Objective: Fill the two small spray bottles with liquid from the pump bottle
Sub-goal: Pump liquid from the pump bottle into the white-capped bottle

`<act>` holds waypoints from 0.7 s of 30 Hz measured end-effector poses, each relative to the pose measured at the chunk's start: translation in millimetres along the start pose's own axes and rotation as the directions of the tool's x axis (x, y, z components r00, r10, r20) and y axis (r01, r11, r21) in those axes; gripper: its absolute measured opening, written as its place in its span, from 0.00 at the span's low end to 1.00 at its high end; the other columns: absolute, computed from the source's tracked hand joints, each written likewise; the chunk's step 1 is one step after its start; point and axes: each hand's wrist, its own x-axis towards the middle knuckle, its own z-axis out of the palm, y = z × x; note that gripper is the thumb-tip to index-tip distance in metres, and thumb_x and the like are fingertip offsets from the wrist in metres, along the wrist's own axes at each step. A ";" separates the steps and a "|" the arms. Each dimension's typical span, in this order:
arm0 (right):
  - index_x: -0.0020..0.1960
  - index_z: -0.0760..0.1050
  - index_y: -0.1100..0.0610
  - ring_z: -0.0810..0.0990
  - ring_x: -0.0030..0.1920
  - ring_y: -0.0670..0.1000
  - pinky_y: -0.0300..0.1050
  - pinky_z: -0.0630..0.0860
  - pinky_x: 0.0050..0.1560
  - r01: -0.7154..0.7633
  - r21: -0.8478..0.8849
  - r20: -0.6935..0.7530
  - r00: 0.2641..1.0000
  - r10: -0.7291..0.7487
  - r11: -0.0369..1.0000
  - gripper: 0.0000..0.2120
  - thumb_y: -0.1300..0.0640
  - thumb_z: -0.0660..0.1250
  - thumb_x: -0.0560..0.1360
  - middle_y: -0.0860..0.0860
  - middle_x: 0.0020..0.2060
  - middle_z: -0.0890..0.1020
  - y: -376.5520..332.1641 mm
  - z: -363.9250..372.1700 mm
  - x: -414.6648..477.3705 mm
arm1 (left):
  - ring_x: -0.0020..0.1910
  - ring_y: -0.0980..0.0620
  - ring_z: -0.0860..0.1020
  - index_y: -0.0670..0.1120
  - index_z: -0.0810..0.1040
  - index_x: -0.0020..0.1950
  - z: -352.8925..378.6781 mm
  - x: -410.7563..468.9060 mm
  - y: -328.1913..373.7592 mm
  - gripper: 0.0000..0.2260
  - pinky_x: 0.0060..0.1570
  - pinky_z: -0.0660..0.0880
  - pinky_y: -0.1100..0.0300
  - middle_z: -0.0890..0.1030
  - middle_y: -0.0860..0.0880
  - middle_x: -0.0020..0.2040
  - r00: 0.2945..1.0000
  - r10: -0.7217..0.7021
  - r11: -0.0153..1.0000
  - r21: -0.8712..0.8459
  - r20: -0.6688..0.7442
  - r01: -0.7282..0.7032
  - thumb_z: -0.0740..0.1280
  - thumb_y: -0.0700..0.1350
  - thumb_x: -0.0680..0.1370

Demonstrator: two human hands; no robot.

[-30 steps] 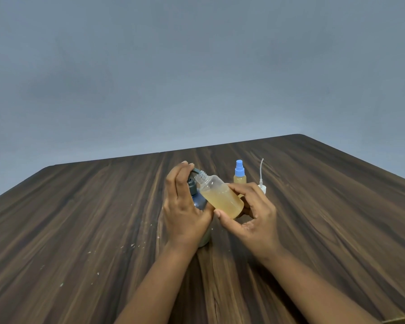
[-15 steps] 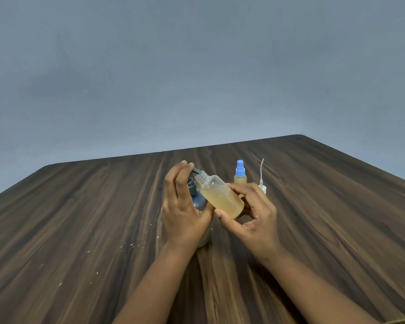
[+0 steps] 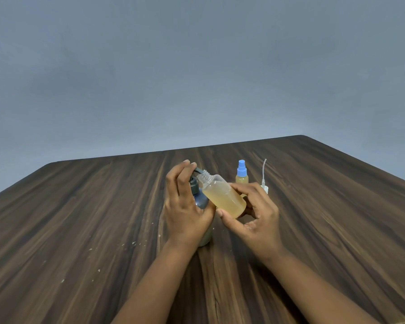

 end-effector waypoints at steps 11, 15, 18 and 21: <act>0.57 0.77 0.60 0.79 0.46 0.47 0.38 0.78 0.39 -0.012 0.015 0.010 1.000 0.011 1.000 0.21 0.50 0.73 0.69 0.50 0.48 0.78 -1.3 0.3 -0.1 | 0.58 0.49 0.72 0.48 0.64 0.63 -0.1 -0.2 -0.3 0.35 0.44 0.79 0.49 0.65 0.50 0.62 1.000 0.018 1.000 -0.006 0.007 -0.018 0.77 0.38 0.61; 0.57 0.78 0.61 0.79 0.47 0.47 0.40 0.79 0.40 -0.010 0.004 -0.001 1.000 0.010 1.000 0.21 0.50 0.73 0.69 0.51 0.48 0.78 -0.1 -0.2 0.1 | 0.56 0.53 0.72 0.48 0.65 0.61 1.6 1.5 0.5 0.32 0.43 0.79 0.51 0.67 0.51 0.60 1.000 0.008 1.000 -0.025 -0.003 -0.008 0.76 0.39 0.62; 0.57 0.77 0.61 0.79 0.48 0.48 0.43 0.79 0.40 -0.010 -0.009 -0.002 1.000 0.010 1.000 0.22 0.49 0.73 0.69 0.51 0.49 0.78 0.8 0.1 0.3 | 0.55 0.53 0.72 0.48 0.65 0.60 2.1 0.7 3.4 0.26 0.43 0.79 0.52 0.66 0.51 0.59 1.000 -0.007 1.000 -0.016 -0.003 0.007 0.68 0.47 0.65; 0.57 0.77 0.60 0.79 0.48 0.48 0.43 0.79 0.40 0.002 -0.008 0.005 1.000 -0.002 1.000 0.22 0.49 0.73 0.69 0.51 0.49 0.78 0.0 0.8 -0.3 | 0.56 0.53 0.72 0.49 0.65 0.61 0.9 -0.3 2.5 0.28 0.41 0.79 0.53 0.66 0.51 0.60 1.000 -0.030 1.000 -0.007 -0.005 0.030 0.70 0.46 0.64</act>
